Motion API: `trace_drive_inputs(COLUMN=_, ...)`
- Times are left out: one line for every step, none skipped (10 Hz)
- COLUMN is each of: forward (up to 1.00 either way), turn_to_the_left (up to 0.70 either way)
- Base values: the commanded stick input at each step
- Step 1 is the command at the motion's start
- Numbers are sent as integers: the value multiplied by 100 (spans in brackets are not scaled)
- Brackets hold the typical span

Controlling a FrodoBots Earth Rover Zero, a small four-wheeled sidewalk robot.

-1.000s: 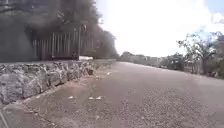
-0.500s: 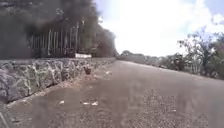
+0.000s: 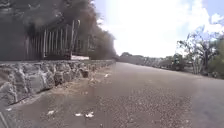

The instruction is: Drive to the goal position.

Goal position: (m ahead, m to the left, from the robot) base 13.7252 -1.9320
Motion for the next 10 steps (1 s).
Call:
trace_drive_inputs(forward=50, turn_to_the_left=0)
trace_drive_inputs(forward=50, turn_to_the_left=0)
trace_drive_inputs(forward=50, turn_to_the_left=0)
trace_drive_inputs(forward=50, turn_to_the_left=0)
trace_drive_inputs(forward=50, turn_to_the_left=0)
trace_drive_inputs(forward=50, turn_to_the_left=0)
trace_drive_inputs(forward=50, turn_to_the_left=0)
trace_drive_inputs(forward=50, turn_to_the_left=0)
trace_drive_inputs(forward=50, turn_to_the_left=0)
trace_drive_inputs(forward=50, turn_to_the_left=0)
